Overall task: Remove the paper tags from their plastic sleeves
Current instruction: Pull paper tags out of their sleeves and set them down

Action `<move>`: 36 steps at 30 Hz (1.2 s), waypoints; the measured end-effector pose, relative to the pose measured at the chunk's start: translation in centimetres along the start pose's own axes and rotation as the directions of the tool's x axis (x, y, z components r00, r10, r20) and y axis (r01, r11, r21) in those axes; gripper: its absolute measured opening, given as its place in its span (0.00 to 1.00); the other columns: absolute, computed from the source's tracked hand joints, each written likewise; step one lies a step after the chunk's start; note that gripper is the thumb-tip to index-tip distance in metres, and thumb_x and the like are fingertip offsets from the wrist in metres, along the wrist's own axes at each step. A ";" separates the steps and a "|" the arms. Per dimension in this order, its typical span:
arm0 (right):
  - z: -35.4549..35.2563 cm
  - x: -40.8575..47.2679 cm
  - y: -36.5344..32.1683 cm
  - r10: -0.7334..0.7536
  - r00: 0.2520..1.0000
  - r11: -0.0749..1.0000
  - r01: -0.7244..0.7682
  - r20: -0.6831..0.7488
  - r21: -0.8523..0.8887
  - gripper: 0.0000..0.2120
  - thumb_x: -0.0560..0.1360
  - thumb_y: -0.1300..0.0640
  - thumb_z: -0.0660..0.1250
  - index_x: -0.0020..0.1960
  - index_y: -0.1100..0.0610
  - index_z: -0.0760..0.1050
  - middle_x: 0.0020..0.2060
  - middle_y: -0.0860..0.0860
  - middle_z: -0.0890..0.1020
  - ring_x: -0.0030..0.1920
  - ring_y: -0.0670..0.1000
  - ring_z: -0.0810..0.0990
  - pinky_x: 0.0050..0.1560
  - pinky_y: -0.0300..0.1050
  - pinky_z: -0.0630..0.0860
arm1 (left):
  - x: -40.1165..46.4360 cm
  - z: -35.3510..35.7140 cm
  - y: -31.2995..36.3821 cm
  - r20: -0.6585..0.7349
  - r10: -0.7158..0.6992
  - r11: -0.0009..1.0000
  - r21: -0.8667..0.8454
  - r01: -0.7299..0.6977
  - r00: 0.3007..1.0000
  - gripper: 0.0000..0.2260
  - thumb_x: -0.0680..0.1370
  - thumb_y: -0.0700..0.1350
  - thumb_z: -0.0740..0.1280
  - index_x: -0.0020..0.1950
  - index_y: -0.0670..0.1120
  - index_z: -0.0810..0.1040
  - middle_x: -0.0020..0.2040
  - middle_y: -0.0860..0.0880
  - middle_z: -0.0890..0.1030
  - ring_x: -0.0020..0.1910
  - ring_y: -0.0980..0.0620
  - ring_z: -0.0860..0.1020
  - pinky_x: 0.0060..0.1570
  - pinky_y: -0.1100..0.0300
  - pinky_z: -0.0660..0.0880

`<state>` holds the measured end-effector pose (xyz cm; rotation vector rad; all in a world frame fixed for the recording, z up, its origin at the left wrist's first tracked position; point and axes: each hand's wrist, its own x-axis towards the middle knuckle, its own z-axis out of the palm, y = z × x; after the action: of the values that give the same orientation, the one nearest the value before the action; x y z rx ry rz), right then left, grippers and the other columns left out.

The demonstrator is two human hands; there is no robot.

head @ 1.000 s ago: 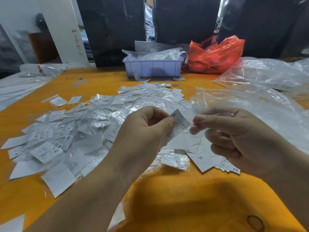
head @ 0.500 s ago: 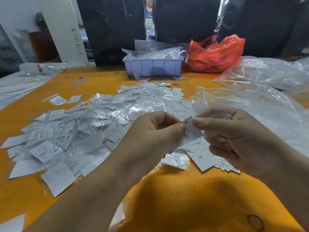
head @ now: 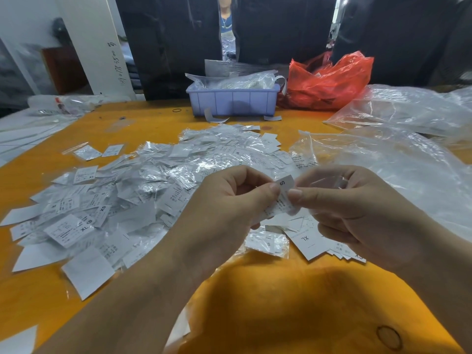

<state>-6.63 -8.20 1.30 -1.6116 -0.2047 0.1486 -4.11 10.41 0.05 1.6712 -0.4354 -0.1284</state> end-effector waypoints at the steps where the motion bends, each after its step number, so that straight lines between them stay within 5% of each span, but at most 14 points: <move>1: 0.1 0.0 -0.1 -0.006 1.000 1.000 0.006 0.011 -0.007 0.17 0.64 0.57 0.74 0.48 0.66 0.80 0.24 0.52 0.74 0.21 0.46 0.56 0.21 0.37 0.54 | 0.0 0.0 -0.1 -0.002 0.003 1.000 -0.006 -0.003 1.000 0.05 0.77 0.45 0.70 0.42 0.49 0.82 0.32 0.55 0.80 0.28 0.60 0.73 0.28 0.67 0.70; 10: 0.1 0.1 -0.2 -0.025 0.999 0.999 0.025 -0.025 -0.025 0.16 0.66 0.57 0.72 0.50 0.66 0.80 0.28 0.54 0.79 0.21 0.46 0.57 0.19 0.36 0.57 | 0.0 -0.1 0.0 0.058 -0.043 0.999 -0.011 0.043 0.997 0.11 0.68 0.58 0.73 0.44 0.53 0.82 0.35 0.53 0.81 0.30 0.56 0.75 0.28 0.64 0.72; 15: -0.3 0.1 -0.5 -0.045 0.992 0.998 0.050 -0.118 0.041 0.05 0.67 0.60 0.70 0.41 0.62 0.80 0.24 0.50 0.78 0.21 0.45 0.58 0.19 0.35 0.57 | 0.3 -0.5 0.1 0.006 -0.055 0.995 -0.078 0.055 0.998 0.03 0.72 0.46 0.70 0.41 0.49 0.83 0.34 0.52 0.81 0.30 0.56 0.76 0.28 0.65 0.72; 20: 0.1 0.0 -0.3 -0.050 0.996 0.998 0.052 -0.079 0.021 0.12 0.68 0.60 0.70 0.48 0.65 0.79 0.22 0.48 0.75 0.19 0.44 0.57 0.19 0.34 0.56 | 0.1 -0.3 0.2 -0.032 0.017 1.000 -0.019 -0.018 0.999 0.07 0.78 0.39 0.68 0.42 0.49 0.83 0.30 0.53 0.79 0.28 0.57 0.74 0.27 0.66 0.70; 36: 0.0 0.0 -0.2 -0.034 0.996 0.999 0.037 -0.079 0.035 0.12 0.67 0.57 0.71 0.47 0.63 0.79 0.21 0.48 0.72 0.21 0.45 0.57 0.19 0.35 0.57 | 0.0 -0.4 0.4 -0.002 0.014 0.998 -0.062 -0.014 1.000 0.05 0.72 0.43 0.68 0.43 0.50 0.85 0.37 0.49 0.84 0.32 0.56 0.76 0.28 0.64 0.72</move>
<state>-6.64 -8.21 1.51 -1.5735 -0.1689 0.0615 -4.02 10.78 0.48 1.6066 -0.4373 -0.1288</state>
